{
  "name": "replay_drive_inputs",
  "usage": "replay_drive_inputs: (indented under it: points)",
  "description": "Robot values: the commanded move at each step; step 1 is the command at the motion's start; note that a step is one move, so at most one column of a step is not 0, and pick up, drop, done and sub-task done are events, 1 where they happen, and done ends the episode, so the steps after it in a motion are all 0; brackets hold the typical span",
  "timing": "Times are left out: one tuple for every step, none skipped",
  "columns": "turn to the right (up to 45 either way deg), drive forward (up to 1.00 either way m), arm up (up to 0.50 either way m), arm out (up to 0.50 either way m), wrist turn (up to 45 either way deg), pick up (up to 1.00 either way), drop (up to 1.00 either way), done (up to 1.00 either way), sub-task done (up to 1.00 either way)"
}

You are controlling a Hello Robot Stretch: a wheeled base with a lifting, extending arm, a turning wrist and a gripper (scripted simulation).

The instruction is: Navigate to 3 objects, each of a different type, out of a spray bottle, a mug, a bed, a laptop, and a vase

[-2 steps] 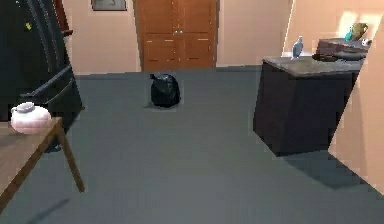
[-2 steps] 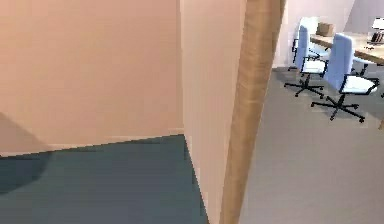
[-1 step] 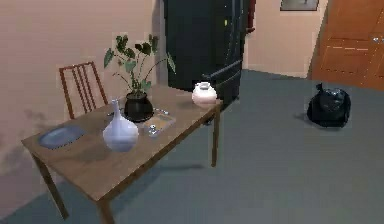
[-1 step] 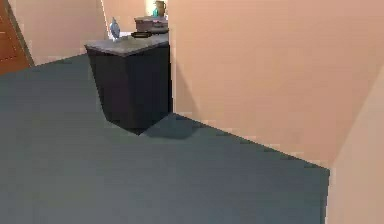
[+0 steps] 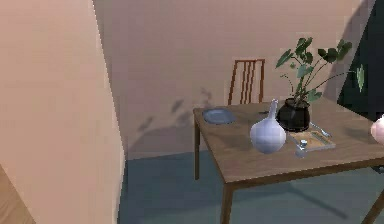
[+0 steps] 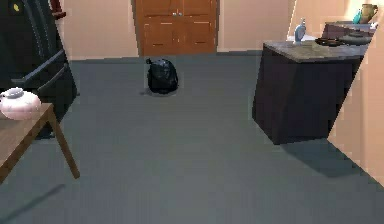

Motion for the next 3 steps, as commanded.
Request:
replay_drive_inputs:
  points:
    - [-3.0,0.00,0.00,0.00,0.0,0.00,0.00,0.00,0.00]
    - [0.0,0.10,0.00,0.00,0.0,0.00,0.00,0.00,0.00]
    - [45.0,0.00,0.00,0.00,0.0,0.00,0.00,0.00,0.00]
